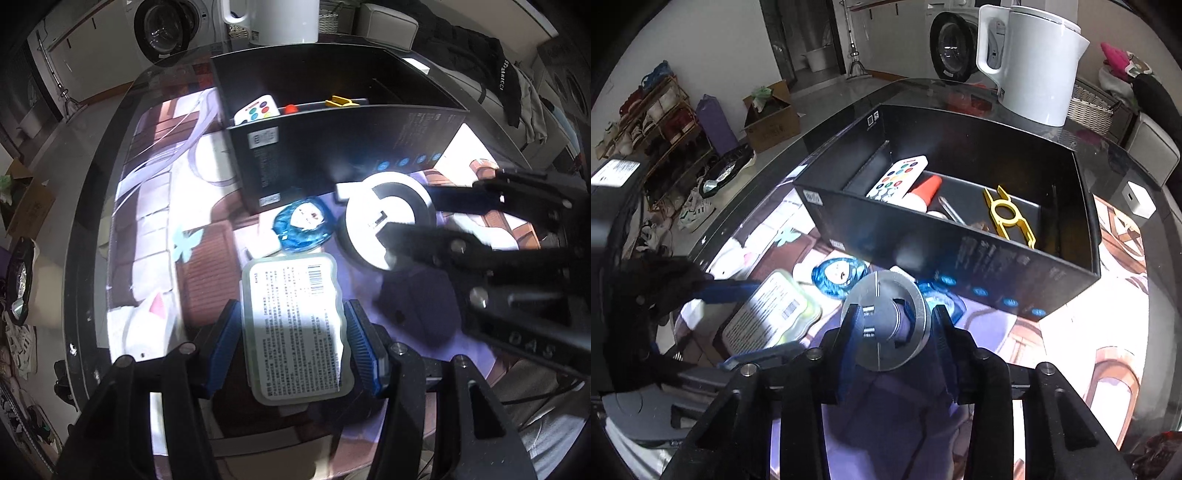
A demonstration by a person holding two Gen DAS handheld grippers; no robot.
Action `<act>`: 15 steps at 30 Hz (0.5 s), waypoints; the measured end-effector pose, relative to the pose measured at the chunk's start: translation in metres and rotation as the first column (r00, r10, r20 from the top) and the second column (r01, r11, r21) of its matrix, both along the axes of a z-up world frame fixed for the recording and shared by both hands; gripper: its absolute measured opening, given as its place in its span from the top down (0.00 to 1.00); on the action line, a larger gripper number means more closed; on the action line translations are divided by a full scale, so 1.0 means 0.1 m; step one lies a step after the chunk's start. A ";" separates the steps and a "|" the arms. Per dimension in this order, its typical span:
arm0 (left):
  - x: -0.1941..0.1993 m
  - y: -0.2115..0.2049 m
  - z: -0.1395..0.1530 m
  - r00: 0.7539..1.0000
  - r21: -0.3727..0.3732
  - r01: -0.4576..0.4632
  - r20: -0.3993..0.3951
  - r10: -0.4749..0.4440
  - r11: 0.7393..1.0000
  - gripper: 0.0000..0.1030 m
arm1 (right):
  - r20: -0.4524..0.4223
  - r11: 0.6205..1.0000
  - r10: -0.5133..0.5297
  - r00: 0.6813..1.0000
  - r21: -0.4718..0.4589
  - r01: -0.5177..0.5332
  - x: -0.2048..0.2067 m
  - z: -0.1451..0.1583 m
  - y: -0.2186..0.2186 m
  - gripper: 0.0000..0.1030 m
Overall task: Organize rigid objects
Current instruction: 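Lift the white barcode card with the left tool while the right tool lifts the grey USB charger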
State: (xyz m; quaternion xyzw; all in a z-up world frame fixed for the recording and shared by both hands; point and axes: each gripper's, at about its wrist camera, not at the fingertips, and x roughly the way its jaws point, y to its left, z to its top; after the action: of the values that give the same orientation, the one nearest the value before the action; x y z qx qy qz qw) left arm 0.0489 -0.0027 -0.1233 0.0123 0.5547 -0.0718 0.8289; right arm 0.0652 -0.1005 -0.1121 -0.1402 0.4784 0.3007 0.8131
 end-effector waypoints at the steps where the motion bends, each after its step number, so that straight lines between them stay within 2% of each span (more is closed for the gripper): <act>1: 0.02 -0.03 0.00 1.000 0.002 0.003 0.001 -0.003 1.000 0.46 | -0.014 1.000 -0.002 1.000 0.008 0.002 -0.02 -0.01 -0.05 0.63; 3: 0.05 -0.08 0.00 1.000 0.002 0.003 0.001 -0.003 1.000 0.46 | -0.031 1.000 0.005 1.000 0.024 -0.004 -0.05 -0.01 -0.15 0.63; 5: 0.09 -0.13 0.00 1.000 0.003 0.001 0.004 -0.001 1.000 0.46 | -0.045 1.000 0.009 0.999 0.023 -0.008 -0.07 -0.02 -0.23 0.70; 8: 0.14 -0.15 -0.01 1.000 0.003 -0.010 0.005 0.010 1.000 0.46 | -0.084 0.999 -0.006 0.996 0.045 0.010 -0.09 -0.06 -0.39 0.70; 11: 0.18 -0.19 -0.01 1.000 0.011 -0.020 0.008 0.020 1.000 0.47 | -0.087 0.996 -0.034 0.996 0.074 0.040 -0.06 -0.04 -0.54 0.70; 14: 0.21 -0.21 -0.01 1.000 0.015 -0.025 0.013 0.025 1.000 0.47 | -0.081 0.989 -0.062 0.995 0.128 0.072 -0.02 0.04 -0.62 0.62; 15: 0.20 -0.21 -0.01 1.000 0.020 -0.025 0.017 0.025 0.999 0.47 | -0.075 0.985 -0.075 0.994 0.147 0.085 0.00 0.06 -0.63 0.51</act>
State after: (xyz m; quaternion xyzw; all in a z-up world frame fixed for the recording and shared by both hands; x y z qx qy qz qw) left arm 0.0693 -0.0241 -0.1240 0.0143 0.5487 -0.0559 0.8341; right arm 0.0651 -0.1637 -0.1058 -0.0486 0.4876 0.3077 0.8156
